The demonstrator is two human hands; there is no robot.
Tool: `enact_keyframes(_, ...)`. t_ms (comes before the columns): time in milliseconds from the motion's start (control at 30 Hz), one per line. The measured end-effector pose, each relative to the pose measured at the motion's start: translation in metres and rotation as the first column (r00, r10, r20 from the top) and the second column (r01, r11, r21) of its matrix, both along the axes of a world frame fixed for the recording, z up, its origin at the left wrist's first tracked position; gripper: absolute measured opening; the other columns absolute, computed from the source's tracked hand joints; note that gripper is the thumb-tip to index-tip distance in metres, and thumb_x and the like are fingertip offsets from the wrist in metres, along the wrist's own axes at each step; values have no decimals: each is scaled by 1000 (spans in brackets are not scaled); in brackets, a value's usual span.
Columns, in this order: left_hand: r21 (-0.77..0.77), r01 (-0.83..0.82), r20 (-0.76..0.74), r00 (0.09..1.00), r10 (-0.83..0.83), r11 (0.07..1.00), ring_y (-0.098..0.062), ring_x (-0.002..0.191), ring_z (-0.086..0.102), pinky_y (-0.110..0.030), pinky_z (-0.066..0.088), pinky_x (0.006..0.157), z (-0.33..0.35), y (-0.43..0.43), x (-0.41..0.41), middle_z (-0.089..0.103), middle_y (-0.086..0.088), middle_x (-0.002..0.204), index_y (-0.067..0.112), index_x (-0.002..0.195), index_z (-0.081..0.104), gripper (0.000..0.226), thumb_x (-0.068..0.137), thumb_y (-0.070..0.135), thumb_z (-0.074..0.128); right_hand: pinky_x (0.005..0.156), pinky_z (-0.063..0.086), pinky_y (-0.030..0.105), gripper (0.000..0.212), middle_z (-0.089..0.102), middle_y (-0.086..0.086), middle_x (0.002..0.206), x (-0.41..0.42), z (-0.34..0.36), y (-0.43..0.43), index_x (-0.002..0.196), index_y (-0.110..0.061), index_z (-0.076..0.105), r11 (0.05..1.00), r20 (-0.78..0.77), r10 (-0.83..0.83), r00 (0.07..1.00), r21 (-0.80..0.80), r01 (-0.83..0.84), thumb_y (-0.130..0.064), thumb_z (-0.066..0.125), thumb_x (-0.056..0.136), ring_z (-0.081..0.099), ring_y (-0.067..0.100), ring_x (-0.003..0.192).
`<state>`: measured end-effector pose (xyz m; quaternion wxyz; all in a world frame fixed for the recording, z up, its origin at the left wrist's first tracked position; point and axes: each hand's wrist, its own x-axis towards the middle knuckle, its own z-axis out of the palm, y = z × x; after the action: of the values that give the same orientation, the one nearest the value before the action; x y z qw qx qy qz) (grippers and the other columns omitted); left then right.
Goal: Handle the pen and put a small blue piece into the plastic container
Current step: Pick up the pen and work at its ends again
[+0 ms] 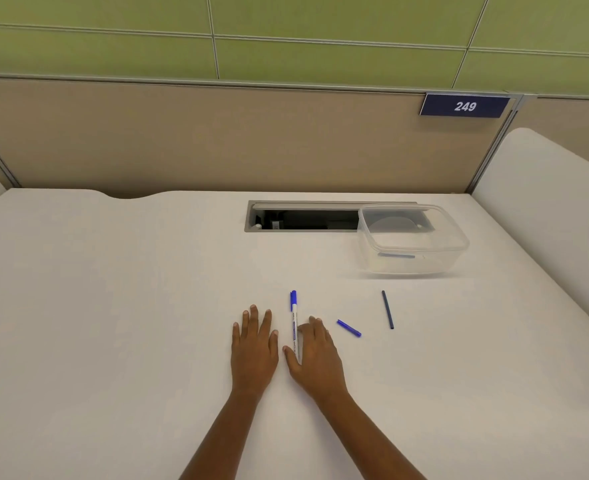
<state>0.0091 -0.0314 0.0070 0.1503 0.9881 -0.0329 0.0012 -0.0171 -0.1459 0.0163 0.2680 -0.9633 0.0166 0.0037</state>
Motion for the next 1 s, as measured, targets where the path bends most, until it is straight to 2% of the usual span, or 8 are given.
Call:
enact_keyframes(133,-14,1,13,1000,-1,1000,-21,145,3,-35,-1,117,0,0,0,1,-9,157,19,145,7,49,99,30,19,96,43,31,37,50,14,125,-4,5,-1,115,-2,45,996,61,-74,995,48,71,-28,46,89,48,25,116)
enact_keyframes(300,-25,3,-12,1000,-4,1000,-20,145,2,-34,-1,117,3,0,1,2,-8,157,19,145,9,49,99,29,20,76,44,25,22,51,12,113,-2,9,-4,105,-3,48,992,57,-118,991,44,115,-17,46,88,52,21,98)
enact_keyframes(500,-403,-24,-5,1000,24,915,-22,144,9,-31,9,116,13,-10,5,30,-11,151,8,132,44,39,98,23,34,67,37,18,16,54,10,102,8,21,-9,100,-6,48,943,27,-218,976,265,203,-16,50,89,46,11,80)
enact_keyframes(600,-647,-54,-43,998,34,761,-25,141,21,-32,21,113,22,-22,2,51,-12,136,3,118,57,31,95,18,44,71,36,16,16,56,9,108,9,30,-10,102,-6,51,937,72,-197,978,308,166,-17,48,91,46,10,84)
enact_keyframes(667,-763,-123,-132,991,32,635,-26,128,43,-32,34,104,31,-30,1,60,-15,126,3,114,61,29,94,19,46,74,34,15,16,56,9,109,9,36,-13,101,-6,52,931,114,-187,976,338,138,-18,48,92,47,10,88)
enact_keyframes(767,-926,-259,-289,955,-73,274,-16,89,65,-25,50,79,42,-38,1,68,-14,102,1,107,63,28,93,19,48,69,34,9,16,57,9,110,8,43,-20,102,-5,54,928,163,-167,973,360,99,-16,48,92,48,9,90)
enact_keyframes(867,-931,-364,-356,920,-164,-19,-12,72,68,-25,54,73,46,-42,2,68,-11,86,4,94,65,20,92,14,48,72,35,11,14,59,8,107,7,49,-29,100,-6,56,933,200,-120,972,357,42,-13,49,91,51,13,93)
enact_keyframes(1000,-871,-450,-430,892,-136,-198,-9,58,69,-18,57,57,49,-44,4,71,-1,64,6,83,63,16,91,11,50,79,37,16,14,61,6,104,6,54,-50,99,-11,59,968,234,-8,972,247,-52,-20,51,90,54,17,99)
